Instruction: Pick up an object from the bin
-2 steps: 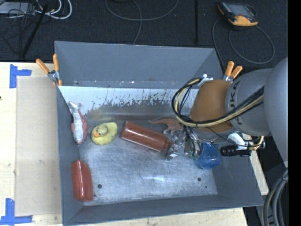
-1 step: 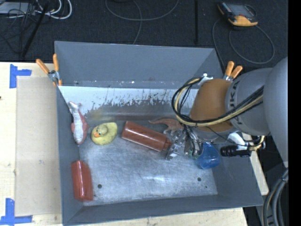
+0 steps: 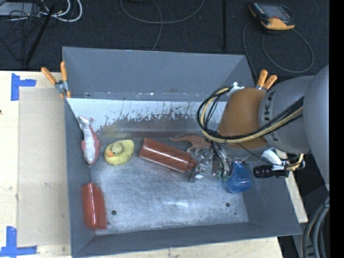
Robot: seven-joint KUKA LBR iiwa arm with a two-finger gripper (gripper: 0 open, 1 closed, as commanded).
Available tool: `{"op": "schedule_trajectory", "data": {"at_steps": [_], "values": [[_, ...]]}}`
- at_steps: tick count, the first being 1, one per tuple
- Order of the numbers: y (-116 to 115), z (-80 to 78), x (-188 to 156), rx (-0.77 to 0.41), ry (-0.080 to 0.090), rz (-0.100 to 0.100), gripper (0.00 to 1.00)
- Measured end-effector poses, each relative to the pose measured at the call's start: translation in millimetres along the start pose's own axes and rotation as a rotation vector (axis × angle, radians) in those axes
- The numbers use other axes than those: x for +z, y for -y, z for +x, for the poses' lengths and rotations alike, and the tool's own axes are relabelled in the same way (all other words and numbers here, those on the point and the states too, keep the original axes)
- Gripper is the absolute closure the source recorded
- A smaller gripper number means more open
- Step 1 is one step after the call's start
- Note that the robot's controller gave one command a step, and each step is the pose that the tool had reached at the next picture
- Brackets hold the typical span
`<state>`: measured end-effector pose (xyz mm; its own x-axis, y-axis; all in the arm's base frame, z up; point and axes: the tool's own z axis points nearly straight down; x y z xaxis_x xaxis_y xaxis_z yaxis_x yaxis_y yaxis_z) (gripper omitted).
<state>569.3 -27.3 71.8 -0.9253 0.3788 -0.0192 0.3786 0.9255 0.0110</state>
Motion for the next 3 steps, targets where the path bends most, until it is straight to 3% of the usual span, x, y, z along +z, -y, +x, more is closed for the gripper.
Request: {"op": "schedule_trajectory", "data": {"at_steps": [1, 3], "values": [[2, 2.2, -17, -0.01, -0.013, 0.007, 1.0], [3, 2.9, -34, -0.007, -0.018, 0.009, 1.0]]}}
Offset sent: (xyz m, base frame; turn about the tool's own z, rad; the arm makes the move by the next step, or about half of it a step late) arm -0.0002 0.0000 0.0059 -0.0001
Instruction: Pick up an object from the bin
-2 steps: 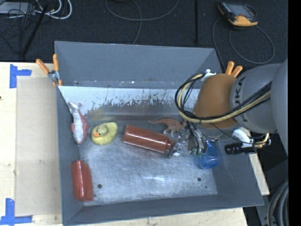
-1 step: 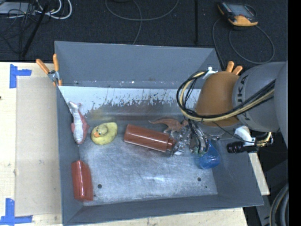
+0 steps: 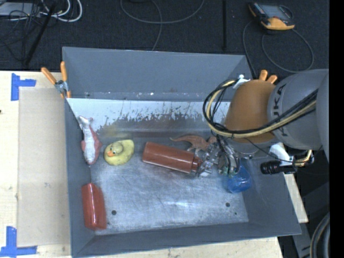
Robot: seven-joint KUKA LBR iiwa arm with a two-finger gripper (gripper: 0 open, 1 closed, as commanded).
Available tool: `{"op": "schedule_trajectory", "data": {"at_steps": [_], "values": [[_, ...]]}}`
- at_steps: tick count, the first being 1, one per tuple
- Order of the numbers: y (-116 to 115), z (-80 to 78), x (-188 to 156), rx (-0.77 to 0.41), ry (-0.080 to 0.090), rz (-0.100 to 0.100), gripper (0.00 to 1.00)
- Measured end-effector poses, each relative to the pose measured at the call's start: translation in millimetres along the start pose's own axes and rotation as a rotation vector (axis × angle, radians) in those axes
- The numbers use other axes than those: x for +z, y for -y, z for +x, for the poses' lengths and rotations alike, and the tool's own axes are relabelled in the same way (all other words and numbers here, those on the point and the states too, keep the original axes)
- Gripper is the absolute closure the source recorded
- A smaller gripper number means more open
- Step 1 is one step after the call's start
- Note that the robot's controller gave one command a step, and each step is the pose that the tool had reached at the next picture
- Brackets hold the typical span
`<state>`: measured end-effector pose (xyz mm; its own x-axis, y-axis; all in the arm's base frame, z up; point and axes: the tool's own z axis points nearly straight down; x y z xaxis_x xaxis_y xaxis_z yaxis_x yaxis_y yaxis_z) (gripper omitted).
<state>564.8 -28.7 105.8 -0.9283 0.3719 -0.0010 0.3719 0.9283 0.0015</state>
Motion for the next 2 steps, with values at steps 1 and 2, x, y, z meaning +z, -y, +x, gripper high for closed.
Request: {"op": "schedule_trajectory", "data": {"at_steps": [1, 2], "values": [[0, 1.6, -10, -0.001, -0.008, 0.003, 1.0], [0, 1.7, -31, -0.002, -0.007, 0.003, 1.0]]}}
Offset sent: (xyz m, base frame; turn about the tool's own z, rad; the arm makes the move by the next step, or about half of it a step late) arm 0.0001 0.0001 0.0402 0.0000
